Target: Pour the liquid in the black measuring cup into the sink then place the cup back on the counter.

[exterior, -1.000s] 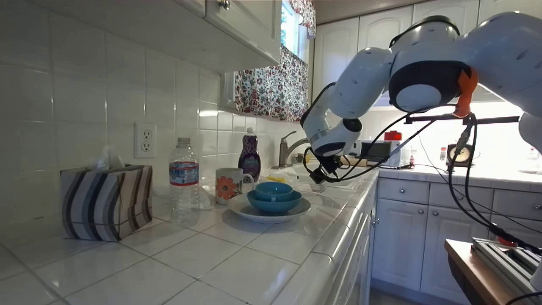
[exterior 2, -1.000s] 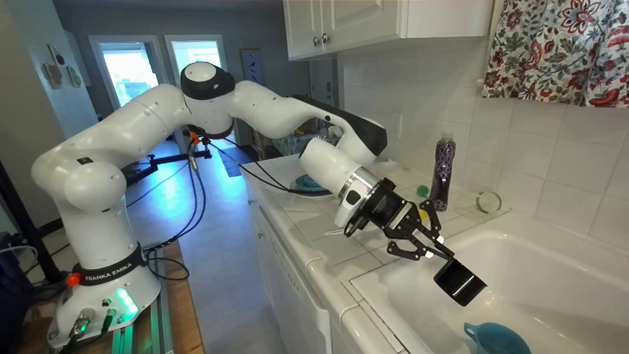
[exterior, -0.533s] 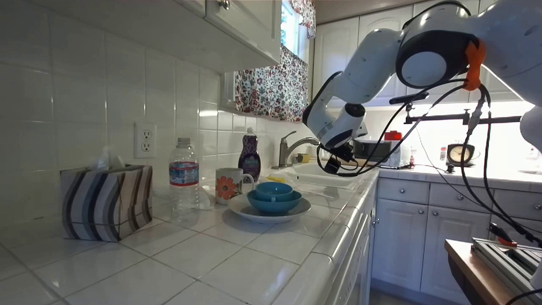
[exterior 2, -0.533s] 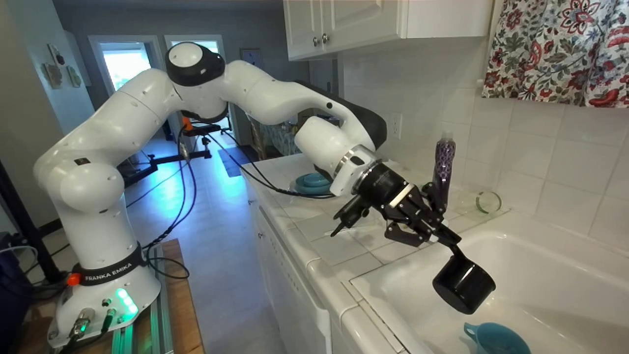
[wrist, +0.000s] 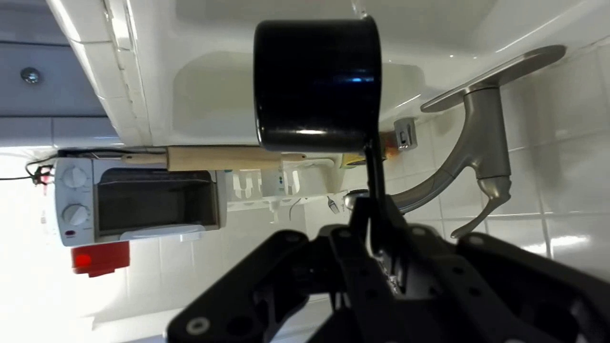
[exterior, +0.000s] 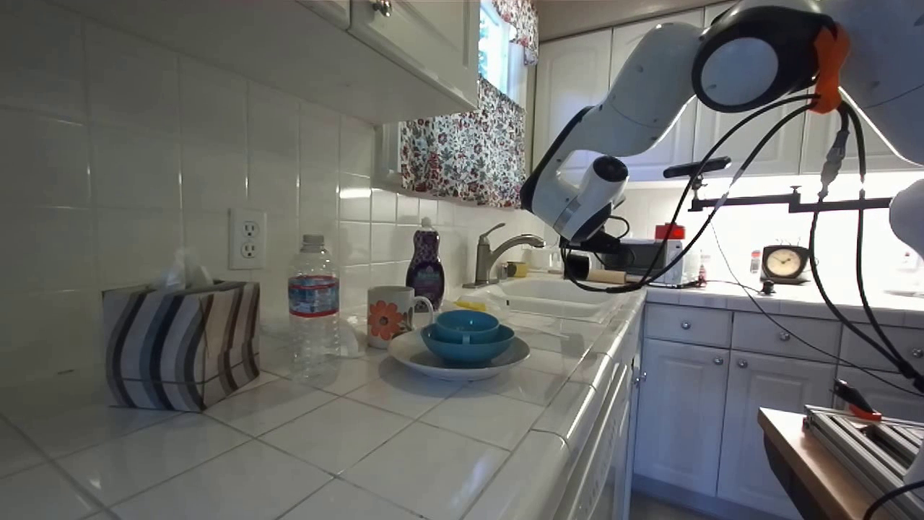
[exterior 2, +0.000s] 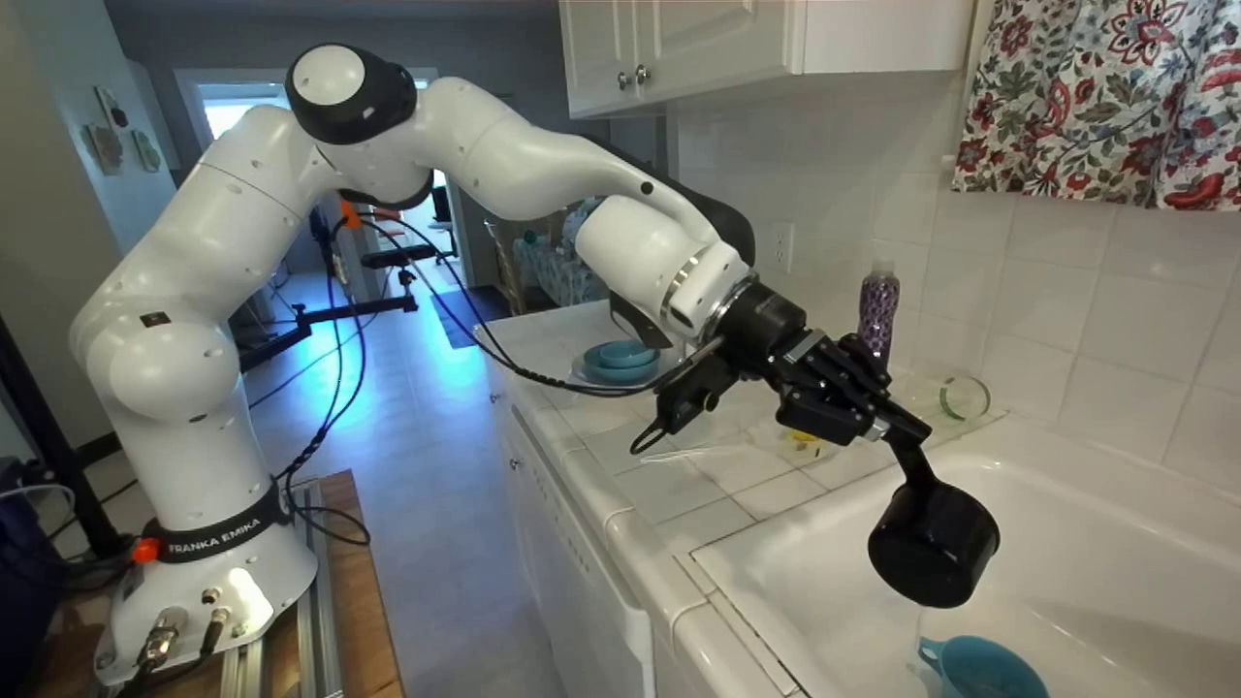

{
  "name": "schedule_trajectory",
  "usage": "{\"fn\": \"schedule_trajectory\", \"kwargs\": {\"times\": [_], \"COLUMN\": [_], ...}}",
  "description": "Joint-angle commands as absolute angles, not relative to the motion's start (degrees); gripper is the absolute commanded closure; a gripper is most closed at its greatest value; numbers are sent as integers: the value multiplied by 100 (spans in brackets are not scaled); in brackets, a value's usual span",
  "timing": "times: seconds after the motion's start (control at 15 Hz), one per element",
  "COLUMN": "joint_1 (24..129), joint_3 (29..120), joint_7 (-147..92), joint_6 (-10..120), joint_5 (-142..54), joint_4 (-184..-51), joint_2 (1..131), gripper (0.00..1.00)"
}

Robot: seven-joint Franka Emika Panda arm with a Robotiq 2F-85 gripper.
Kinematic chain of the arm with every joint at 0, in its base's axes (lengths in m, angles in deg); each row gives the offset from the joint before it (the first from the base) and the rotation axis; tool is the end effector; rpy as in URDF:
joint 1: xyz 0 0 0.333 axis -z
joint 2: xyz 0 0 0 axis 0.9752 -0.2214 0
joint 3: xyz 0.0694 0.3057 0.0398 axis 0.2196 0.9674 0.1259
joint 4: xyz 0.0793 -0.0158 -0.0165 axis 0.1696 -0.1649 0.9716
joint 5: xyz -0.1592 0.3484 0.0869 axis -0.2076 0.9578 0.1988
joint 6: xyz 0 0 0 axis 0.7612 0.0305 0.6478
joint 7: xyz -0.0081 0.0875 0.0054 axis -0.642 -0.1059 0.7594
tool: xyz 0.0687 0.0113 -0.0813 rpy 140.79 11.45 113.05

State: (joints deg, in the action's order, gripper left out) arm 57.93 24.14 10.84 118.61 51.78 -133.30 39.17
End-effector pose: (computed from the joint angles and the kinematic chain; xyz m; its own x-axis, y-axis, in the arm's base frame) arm 0.4791 -0.3704 0.3573 0.0238 -0.4264 0.9042 -0.9586 -0.2666 -0.1004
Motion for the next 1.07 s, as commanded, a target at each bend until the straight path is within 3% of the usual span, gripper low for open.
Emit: {"fn": "schedule_trajectory", "kwargs": {"times": [0.0, 1.0], "joint_1": [5742, 5765], "joint_3": [2426, 2451], "joint_7": [1961, 3863], "joint_6": [11653, 11745], "joint_5": [5032, 5216], "joint_4": [-13560, -13596], "joint_2": [4318, 4356], "gripper": [98, 98]}}
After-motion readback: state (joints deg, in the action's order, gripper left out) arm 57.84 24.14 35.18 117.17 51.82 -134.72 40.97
